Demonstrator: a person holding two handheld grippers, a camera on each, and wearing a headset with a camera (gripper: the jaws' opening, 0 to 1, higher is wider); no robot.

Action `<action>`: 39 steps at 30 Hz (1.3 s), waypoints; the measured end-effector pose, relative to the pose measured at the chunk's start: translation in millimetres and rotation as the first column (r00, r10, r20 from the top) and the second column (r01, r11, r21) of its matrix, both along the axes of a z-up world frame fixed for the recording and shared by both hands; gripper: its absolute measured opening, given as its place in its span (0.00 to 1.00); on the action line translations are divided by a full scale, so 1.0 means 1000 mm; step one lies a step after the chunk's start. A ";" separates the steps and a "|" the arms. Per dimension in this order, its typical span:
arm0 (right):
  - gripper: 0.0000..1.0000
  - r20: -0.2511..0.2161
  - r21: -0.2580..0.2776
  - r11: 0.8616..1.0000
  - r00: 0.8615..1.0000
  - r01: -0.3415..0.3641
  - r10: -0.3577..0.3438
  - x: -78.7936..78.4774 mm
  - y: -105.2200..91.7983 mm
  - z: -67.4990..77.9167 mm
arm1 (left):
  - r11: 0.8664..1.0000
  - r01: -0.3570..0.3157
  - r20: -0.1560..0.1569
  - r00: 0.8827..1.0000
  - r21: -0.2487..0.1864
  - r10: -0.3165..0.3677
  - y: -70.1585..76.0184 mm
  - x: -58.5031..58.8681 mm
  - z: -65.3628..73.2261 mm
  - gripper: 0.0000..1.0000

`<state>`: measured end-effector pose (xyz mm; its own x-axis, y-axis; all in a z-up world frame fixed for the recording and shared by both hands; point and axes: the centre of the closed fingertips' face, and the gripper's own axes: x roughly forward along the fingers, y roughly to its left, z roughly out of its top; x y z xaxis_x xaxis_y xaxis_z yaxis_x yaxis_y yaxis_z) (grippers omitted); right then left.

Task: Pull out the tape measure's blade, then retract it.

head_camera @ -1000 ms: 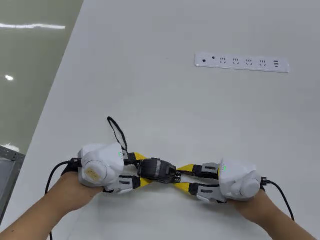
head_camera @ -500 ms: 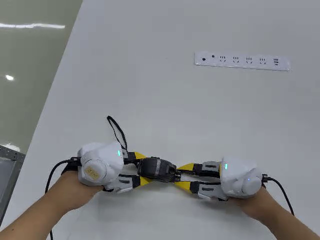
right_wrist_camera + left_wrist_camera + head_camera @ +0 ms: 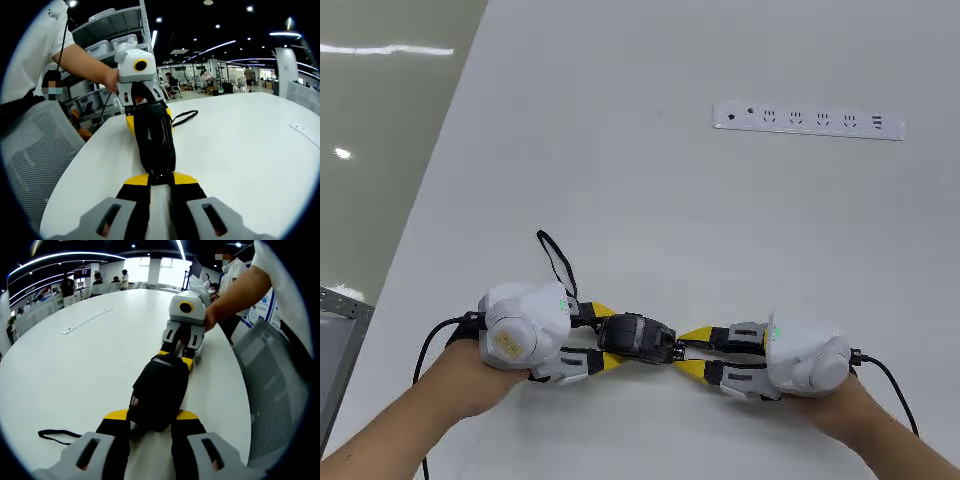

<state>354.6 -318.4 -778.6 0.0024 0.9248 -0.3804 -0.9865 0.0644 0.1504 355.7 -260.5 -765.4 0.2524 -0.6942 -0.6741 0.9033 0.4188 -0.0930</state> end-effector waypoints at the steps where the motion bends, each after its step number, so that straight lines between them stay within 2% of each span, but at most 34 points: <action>1: 0.15 -0.001 0.000 1.000 1.000 0.003 -0.003 0.000 0.000 0.000 | 1.000 0.000 0.000 1.000 0.001 0.000 0.000 0.000 0.000 0.28; 6: 0.14 -0.006 0.003 1.000 1.000 0.015 -0.015 0.000 0.000 0.001 | 1.000 -0.005 0.000 1.000 0.000 0.005 0.000 0.000 0.000 0.28; 7: 0.13 0.022 0.001 1.000 1.000 0.006 -0.006 0.000 0.000 0.000 | 1.000 -0.006 0.000 1.000 0.001 0.006 0.000 0.000 -0.001 0.28; 8: 0.13 0.023 -0.001 1.000 1.000 0.003 -0.003 -0.001 0.000 0.000 | 1.000 -0.008 -0.001 1.000 -0.001 0.008 0.000 0.000 -0.001 0.27; 22: 0.11 0.012 0.000 1.000 1.000 0.010 -0.010 0.000 -0.001 0.000 | 1.000 -0.013 -0.007 1.000 -0.003 0.013 0.000 0.000 -0.001 0.27; 28: 0.11 -0.007 0.003 1.000 1.000 0.016 -0.016 0.000 -0.001 0.000 | 1.000 -0.013 -0.008 1.000 -0.002 0.013 0.000 0.000 -0.001 0.27; 39: 0.11 -0.009 0.003 1.000 1.000 0.011 -0.011 0.000 -0.002 -0.001 | 1.000 -0.015 -0.008 1.000 0.003 0.015 0.001 0.000 -0.001 0.26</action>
<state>354.9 -320.7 -779.7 0.0091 0.9261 -0.3772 -0.9844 0.0745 0.1593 356.1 -260.0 -766.4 0.2573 -0.6886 -0.6780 0.8961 0.4326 -0.0992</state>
